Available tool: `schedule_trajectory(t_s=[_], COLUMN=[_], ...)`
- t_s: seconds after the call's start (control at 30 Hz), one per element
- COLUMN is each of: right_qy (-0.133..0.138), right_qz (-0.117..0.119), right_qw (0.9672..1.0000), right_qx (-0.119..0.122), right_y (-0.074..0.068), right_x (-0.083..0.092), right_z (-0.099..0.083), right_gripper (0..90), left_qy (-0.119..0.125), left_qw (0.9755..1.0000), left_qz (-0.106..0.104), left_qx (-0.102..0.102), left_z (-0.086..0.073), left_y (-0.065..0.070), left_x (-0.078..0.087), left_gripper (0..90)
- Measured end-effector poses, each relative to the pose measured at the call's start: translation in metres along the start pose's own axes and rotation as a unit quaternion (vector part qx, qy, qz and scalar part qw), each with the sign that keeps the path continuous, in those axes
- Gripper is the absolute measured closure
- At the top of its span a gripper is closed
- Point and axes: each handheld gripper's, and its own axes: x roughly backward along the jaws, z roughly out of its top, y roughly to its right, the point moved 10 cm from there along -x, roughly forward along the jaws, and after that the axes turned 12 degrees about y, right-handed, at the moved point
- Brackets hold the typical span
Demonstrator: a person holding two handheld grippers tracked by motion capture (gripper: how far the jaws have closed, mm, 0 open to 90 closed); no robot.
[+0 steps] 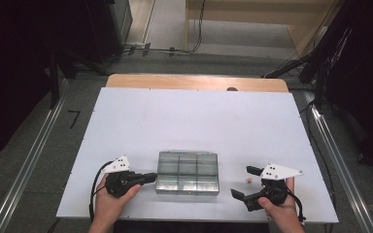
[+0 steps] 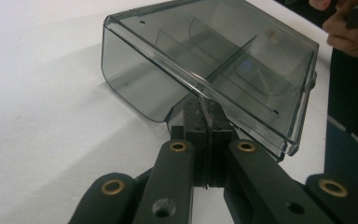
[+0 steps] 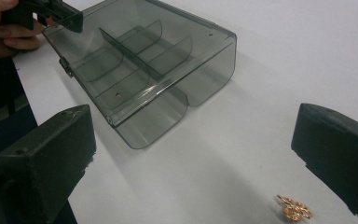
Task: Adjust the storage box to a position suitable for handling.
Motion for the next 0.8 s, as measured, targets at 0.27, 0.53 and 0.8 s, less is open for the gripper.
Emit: schedule_trajectory(t_s=[0.27, 0.53, 0.8], right_qy=[-0.012, -0.024, -0.036], right_qz=[0.014, 0.017, 0.016], right_qw=[0.9998, 0.9996, 0.9991], right_qx=[-0.001, 0.005, 0.018], right_y=[0.000, 0.001, 0.003], right_x=[-0.003, -0.004, -0.003], right_z=[-0.003, -0.007, -0.013], right_gripper=[14.2, 38.1, 58.9], left_qy=[0.001, 0.001, 0.001], left_qw=[1.0000, 1.0000, 1.0000], left_qz=[-0.004, -0.004, -0.002], left_qx=[0.006, 0.009, 0.007], left_z=[0.001, 0.002, 0.003], left_y=[0.004, 0.009, 0.016], left_x=[-0.007, -0.018, -0.028], left_gripper=[89.6, 89.6, 89.6])
